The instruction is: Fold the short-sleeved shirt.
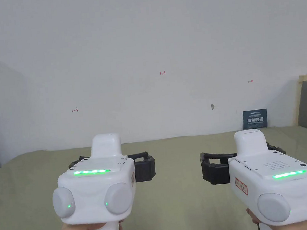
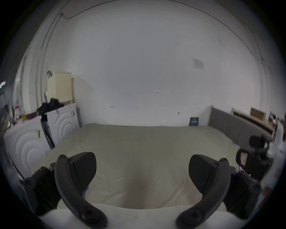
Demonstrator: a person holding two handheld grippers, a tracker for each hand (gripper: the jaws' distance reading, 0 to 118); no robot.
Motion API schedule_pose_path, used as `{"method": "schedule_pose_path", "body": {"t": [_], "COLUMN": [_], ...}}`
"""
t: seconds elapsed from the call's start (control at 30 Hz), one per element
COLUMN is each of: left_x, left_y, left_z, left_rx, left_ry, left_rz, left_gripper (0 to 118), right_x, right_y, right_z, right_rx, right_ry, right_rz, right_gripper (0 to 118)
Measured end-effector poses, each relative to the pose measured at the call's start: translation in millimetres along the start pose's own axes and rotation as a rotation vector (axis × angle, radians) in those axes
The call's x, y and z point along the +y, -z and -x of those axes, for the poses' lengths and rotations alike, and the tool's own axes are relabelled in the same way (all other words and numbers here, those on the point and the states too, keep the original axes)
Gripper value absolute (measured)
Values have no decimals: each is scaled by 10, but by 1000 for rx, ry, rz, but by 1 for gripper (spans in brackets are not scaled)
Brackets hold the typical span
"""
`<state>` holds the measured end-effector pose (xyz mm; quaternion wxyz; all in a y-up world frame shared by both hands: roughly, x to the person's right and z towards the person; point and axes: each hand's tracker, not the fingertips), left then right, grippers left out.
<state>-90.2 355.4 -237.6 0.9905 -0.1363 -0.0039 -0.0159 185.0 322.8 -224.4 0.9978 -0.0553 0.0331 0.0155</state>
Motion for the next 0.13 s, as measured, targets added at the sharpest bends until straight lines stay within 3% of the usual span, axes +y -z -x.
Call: {"method": "schedule_pose_path", "body": {"t": [0.07, 0.13], "left_x": [-14, -39], "left_y": [-13, -47], "left_z": [48, 79], "left_rx": [29, 34], "left_ry": [-112, -122], "left_rz": [-20, -36], "left_gripper": [118, 118], "right_x": [6, 12], "right_y": [-2, -10], "right_z": [-1, -3], "right_rx": [0, -1], "right_ry": [0, -1], "right_rz": [2, -2], "right_gripper": [118, 118]}}
